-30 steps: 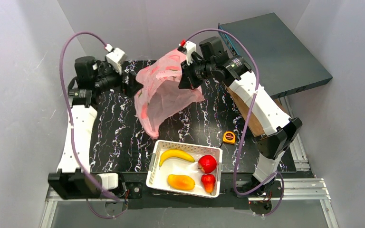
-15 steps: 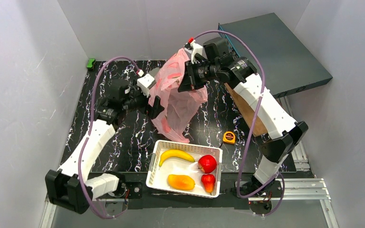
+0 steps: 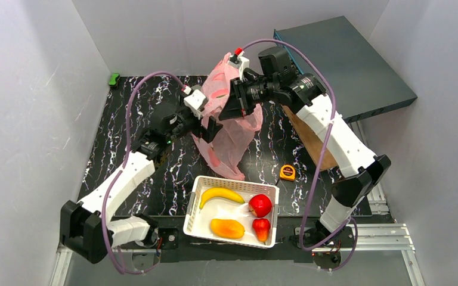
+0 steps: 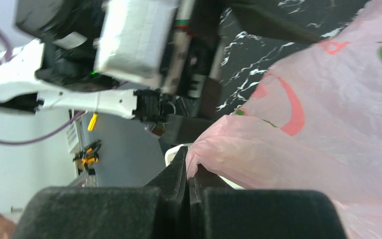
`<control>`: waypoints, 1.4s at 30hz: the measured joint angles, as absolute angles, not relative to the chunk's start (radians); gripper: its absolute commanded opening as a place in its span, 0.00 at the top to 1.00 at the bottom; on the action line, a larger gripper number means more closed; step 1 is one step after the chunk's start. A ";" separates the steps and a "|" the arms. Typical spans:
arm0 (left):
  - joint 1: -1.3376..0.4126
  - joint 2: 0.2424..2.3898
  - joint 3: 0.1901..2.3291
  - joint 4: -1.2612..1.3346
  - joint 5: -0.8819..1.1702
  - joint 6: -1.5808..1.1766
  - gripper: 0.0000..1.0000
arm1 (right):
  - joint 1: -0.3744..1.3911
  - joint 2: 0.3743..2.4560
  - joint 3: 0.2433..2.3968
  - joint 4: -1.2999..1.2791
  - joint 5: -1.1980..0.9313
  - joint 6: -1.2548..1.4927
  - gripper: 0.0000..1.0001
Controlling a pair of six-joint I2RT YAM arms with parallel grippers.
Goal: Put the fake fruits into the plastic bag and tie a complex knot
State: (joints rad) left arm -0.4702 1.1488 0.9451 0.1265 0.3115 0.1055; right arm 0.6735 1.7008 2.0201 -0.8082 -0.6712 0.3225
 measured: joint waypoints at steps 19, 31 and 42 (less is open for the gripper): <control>-0.266 1.405 1.332 0.060 0.908 -0.296 1.00 | 0.384 1.598 2.016 -0.828 -0.442 -0.062 0.02; -0.181 1.559 1.511 -0.171 0.876 -0.656 1.00 | 0.395 1.082 1.456 -0.556 -0.414 -0.020 0.02; -0.166 1.582 1.511 -0.113 0.986 -0.813 1.00 | 0.793 1.099 1.376 -0.334 -0.172 -0.290 0.02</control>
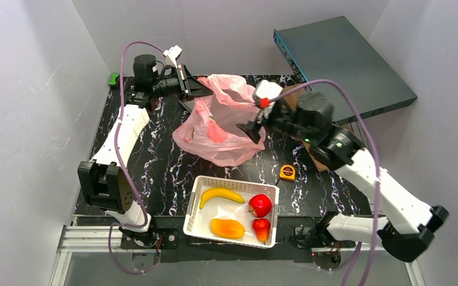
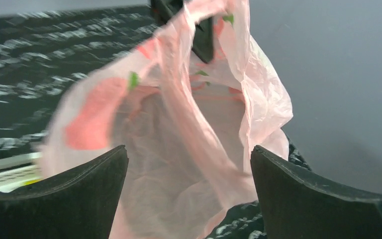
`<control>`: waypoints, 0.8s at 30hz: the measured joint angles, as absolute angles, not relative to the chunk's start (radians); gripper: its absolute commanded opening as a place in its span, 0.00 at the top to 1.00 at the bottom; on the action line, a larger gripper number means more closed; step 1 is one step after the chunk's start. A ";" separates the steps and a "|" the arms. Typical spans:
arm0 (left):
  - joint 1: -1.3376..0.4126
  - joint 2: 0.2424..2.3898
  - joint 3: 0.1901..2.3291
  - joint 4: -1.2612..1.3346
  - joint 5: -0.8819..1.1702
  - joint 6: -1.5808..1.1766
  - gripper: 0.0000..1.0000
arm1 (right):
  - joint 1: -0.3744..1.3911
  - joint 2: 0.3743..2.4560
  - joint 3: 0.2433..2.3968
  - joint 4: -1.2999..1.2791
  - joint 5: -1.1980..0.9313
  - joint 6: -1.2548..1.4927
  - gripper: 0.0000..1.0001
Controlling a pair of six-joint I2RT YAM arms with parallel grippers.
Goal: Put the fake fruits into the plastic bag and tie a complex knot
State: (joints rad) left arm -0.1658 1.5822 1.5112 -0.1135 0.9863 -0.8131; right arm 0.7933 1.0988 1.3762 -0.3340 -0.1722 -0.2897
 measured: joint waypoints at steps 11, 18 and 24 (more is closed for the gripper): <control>-0.176 1.581 1.464 -0.053 1.124 -0.860 1.00 | 0.814 1.261 1.239 0.033 0.065 -0.619 0.02; -0.179 1.584 1.487 -0.126 1.200 -0.785 1.00 | 0.708 1.265 1.246 0.086 -0.041 -0.663 0.02; -0.179 1.633 1.573 -0.143 1.303 -0.754 1.00 | 0.640 1.374 1.468 -0.218 -0.287 -0.661 0.30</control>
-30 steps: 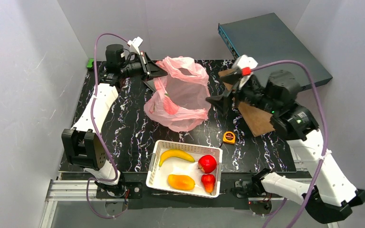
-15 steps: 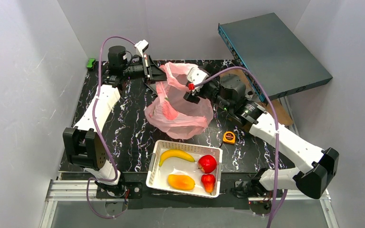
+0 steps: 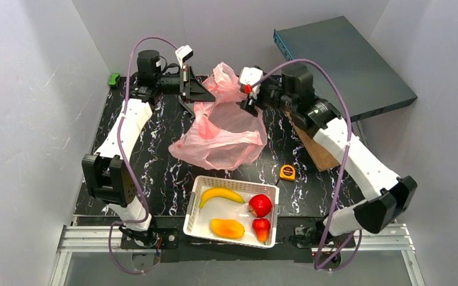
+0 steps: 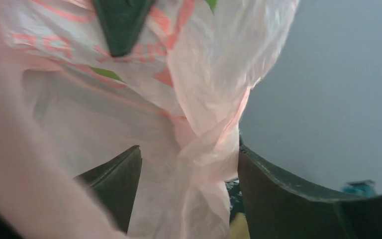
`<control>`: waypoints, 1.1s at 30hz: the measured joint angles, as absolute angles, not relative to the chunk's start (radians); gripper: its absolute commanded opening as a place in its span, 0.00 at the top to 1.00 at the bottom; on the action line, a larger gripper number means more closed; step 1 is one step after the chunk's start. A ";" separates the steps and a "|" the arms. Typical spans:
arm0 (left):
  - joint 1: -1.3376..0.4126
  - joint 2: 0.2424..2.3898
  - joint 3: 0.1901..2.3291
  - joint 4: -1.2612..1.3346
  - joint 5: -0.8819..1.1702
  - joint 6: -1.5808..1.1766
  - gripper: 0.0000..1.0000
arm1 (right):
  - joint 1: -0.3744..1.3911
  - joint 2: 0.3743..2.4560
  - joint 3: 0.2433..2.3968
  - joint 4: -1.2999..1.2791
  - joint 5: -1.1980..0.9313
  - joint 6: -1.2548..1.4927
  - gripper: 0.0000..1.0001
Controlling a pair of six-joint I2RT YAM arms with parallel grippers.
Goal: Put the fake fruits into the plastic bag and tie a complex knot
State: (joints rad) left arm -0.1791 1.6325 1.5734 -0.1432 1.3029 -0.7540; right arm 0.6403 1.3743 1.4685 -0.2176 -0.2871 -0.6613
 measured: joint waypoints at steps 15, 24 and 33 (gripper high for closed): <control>-0.117 1.897 2.001 -0.512 1.223 -0.417 0.44 | 0.591 1.523 1.750 -0.778 -0.612 -0.274 0.99; -0.071 1.901 2.107 -0.758 0.828 0.012 0.02 | 0.539 1.384 1.598 -0.686 -0.397 0.184 0.99; -0.366 1.634 2.244 -0.871 0.732 0.265 0.31 | 0.554 1.388 1.600 -0.625 -0.213 0.313 0.99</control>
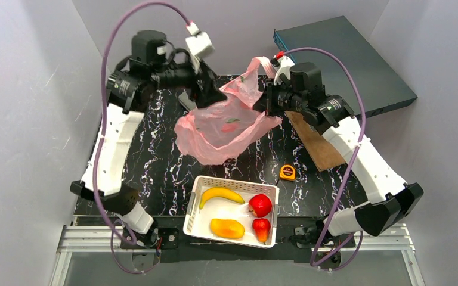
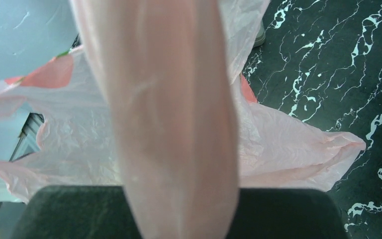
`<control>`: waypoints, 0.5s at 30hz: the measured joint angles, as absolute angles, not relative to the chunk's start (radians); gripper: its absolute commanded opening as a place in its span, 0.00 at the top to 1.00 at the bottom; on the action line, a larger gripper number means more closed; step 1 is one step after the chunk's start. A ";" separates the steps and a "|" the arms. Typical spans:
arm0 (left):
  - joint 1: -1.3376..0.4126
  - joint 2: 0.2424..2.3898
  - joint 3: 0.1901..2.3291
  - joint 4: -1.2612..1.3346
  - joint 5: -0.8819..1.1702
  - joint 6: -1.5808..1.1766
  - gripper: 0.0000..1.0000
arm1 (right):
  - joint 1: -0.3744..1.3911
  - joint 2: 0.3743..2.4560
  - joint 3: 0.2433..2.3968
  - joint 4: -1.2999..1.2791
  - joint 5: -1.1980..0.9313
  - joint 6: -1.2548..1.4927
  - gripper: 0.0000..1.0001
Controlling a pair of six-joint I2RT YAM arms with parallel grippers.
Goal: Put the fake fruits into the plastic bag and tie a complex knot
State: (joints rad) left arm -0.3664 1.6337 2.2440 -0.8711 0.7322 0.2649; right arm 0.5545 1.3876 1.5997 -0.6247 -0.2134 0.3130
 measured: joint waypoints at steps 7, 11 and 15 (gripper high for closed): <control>-0.525 1.518 1.924 -0.925 0.609 0.312 0.37 | 0.565 1.400 1.602 -0.581 -0.190 0.345 0.99; -0.383 1.513 1.607 -0.902 0.572 0.359 0.08 | 0.561 1.375 1.559 -0.547 -0.192 0.342 0.99; -0.133 1.513 1.359 -0.886 0.547 0.475 0.02 | 0.542 1.327 1.471 -0.527 -0.207 0.334 0.99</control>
State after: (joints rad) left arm -0.1329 1.5131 1.3586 -0.8864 0.5468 0.4751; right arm 0.5415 1.3273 1.4712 -0.5270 -0.2070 0.3344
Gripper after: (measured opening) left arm 0.965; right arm 0.023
